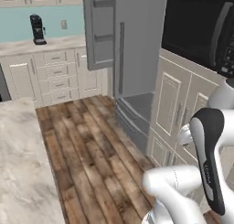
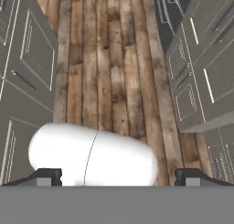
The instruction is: Pick the kiwi and peach from the fridge and place them on the plate next to the blender to make a fruit smoothie.
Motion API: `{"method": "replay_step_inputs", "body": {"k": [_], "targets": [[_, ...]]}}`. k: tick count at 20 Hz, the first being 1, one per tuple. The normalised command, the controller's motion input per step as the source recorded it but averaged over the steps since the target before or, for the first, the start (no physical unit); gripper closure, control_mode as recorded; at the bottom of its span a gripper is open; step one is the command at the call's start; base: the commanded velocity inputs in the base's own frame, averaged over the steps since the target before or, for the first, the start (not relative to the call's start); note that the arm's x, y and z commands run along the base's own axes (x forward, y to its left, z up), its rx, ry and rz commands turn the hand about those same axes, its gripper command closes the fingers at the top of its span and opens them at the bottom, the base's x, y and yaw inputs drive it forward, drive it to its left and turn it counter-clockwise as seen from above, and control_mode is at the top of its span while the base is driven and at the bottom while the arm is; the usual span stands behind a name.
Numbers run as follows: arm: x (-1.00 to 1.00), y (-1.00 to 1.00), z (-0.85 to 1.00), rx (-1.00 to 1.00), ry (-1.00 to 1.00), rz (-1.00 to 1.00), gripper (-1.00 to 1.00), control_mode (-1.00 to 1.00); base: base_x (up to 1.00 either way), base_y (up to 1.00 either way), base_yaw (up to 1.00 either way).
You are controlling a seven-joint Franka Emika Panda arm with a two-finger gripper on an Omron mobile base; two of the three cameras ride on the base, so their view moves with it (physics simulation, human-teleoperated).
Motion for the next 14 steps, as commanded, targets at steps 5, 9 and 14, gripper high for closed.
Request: {"method": "replay_step_inputs", "body": {"k": [5, 9, 14], "targets": [[0.0, 0.0, 0.0, 0.0, 0.0, 0.0, -1.0, 1.0, 1.0, 0.93, 0.14], [0.0, 0.0, 0.0, 0.0, 0.0, 0.0, -1.0, 1.0, 1.0, 0.73, 0.11], [0.0, 0.0, 0.0, 0.0, 0.0, 0.0, -1.0, 1.0, 1.0, 0.27, 0.07]]}}
